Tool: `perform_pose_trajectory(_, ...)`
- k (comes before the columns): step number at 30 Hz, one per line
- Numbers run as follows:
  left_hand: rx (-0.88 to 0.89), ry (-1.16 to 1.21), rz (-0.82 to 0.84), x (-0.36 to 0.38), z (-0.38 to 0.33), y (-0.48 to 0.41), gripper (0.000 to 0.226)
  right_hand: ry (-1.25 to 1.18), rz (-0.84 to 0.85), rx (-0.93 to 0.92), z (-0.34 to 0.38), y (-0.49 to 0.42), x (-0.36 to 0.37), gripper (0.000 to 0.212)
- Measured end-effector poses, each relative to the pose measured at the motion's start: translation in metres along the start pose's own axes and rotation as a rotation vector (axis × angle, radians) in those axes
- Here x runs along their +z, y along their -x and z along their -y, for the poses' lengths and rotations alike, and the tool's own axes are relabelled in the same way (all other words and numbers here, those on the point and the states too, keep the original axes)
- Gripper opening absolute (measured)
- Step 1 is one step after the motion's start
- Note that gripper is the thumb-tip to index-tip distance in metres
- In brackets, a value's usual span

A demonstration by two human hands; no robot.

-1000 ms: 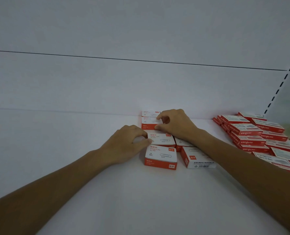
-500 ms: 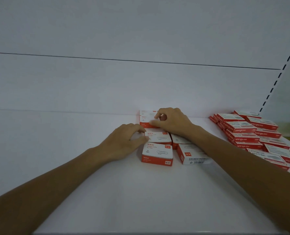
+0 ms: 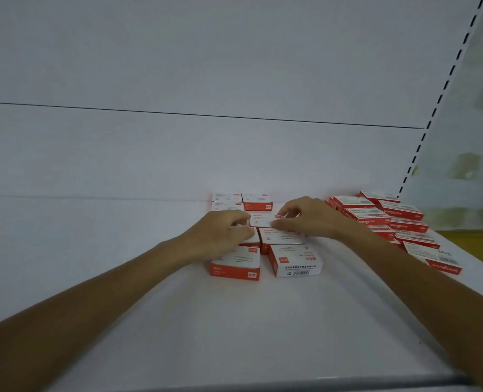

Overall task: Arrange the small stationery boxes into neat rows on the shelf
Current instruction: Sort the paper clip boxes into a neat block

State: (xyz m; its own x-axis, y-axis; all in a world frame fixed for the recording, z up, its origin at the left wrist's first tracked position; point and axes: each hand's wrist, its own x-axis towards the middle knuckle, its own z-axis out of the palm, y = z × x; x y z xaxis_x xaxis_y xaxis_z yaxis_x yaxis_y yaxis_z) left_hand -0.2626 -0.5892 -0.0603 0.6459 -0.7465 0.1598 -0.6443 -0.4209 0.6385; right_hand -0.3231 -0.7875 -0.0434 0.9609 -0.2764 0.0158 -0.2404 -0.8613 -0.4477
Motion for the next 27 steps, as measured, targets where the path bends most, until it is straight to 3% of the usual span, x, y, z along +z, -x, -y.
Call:
perform_pose_trajectory(6, 0.05, 0.037, -0.072, 0.018, 0.002, 0.008, 0.043, -0.143, -0.257, -0.047, -0.005, 0.01, 0.018, 0.037)
perform_pose_trajectory(13, 0.087, 0.159, -0.145, 0.02, 0.0, 0.015, 0.052, -0.245, -0.389, -0.115, 0.001, 0.018, 0.023, 0.049)
perform_pose_trajectory(20, 0.034, 0.229, -0.168, 0.021, -0.004, 0.016, 0.065, -0.138, -0.565, -0.29, 0.002, 0.024, 0.021, 0.051)
perform_pose_trajectory(27, 0.043, 0.248, -0.174, 0.02, -0.003, 0.016, 0.063, -0.106, -0.675, -0.428, 0.005, 0.025, 0.015, 0.052)
